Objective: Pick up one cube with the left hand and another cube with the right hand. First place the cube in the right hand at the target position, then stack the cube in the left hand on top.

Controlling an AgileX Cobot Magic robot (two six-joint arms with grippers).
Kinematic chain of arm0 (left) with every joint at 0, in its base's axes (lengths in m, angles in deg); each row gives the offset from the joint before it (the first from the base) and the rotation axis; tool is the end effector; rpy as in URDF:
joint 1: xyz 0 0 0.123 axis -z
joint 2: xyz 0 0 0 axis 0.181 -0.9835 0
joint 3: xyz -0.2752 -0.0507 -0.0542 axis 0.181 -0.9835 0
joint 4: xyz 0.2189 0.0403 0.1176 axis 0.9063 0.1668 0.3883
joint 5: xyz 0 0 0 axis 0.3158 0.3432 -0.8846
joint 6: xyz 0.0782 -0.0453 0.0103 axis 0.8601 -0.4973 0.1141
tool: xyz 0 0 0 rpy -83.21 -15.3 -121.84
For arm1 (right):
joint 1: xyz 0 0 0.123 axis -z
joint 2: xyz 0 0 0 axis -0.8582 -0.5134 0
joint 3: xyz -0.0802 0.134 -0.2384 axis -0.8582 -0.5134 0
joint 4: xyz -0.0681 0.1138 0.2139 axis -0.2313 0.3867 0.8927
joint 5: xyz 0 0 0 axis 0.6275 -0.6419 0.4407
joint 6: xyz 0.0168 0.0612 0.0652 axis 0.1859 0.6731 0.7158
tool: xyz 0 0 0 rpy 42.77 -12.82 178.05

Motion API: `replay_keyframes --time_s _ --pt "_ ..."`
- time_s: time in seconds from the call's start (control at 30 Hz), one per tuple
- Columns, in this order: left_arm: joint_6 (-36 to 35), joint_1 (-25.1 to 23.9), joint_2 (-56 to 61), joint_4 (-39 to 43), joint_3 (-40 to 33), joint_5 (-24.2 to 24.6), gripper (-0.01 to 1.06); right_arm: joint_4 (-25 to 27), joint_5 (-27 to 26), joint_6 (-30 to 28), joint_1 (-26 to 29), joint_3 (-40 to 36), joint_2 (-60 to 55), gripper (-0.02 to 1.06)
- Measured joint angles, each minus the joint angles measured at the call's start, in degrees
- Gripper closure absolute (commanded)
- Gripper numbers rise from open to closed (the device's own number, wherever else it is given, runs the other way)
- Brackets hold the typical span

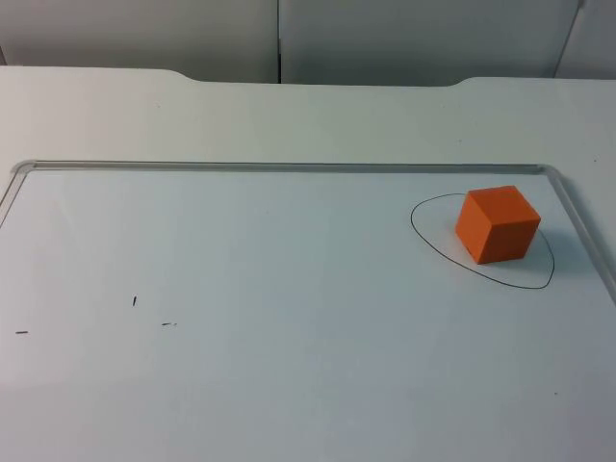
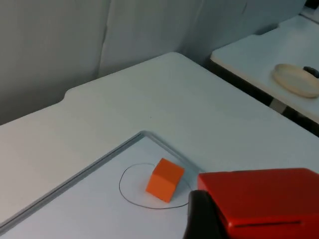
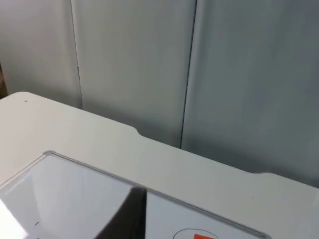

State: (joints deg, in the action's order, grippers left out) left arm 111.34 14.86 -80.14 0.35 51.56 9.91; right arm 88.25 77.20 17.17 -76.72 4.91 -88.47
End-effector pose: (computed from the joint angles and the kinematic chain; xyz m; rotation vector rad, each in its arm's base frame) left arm 0.1979 -0.0844 0.3601 0.6865 1.8288 -0.8545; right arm 0.0377 0.0242 0.4090 -0.4872 1.7243 0.2361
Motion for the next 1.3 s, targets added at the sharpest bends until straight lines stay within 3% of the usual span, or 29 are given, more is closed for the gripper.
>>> replay_keyframes --time_s 0.13,0.3,0.33,0.47,0.6,0.87,1.3 --pt "8.0 4.4 -6.1 -5.5 0.0 -3.6 0.89 -0.4 0.9 0.1 0.0 -0.9 1.6 0.00" --pt "27.4 17.9 -16.5 -20.1 0.0 -14.5 0.89 -1.1 1.8 0.1 0.0 -1.1 1.7 0.00" --pt "27.4 17.9 -16.5 -20.1 0.0 -14.5 0.89 -1.1 1.8 0.1 0.0 -1.1 1.7 0.00" --pt "38.4 24.2 -25.0 -24.4 2.6 -16.6 0.89 -1.3 1.8 0.1 0.0 -1.1 1.7 0.00" --pt "40.6 26.6 -32.9 -25.0 6.8 -16.5 0.89 -2.2 1.8 0.1 0.0 -1.1 1.7 0.00" --pt "41.9 28.9 -47.2 -25.6 20.1 -11.6 0.89 -3.0 2.0 0.1 0.0 -1.1 1.7 0.00" --pt "43.1 29.8 -63.8 -25.7 35.3 -7.6 0.89 -3.5 2.3 0.1 0.0 -1.1 1.7 0.00"
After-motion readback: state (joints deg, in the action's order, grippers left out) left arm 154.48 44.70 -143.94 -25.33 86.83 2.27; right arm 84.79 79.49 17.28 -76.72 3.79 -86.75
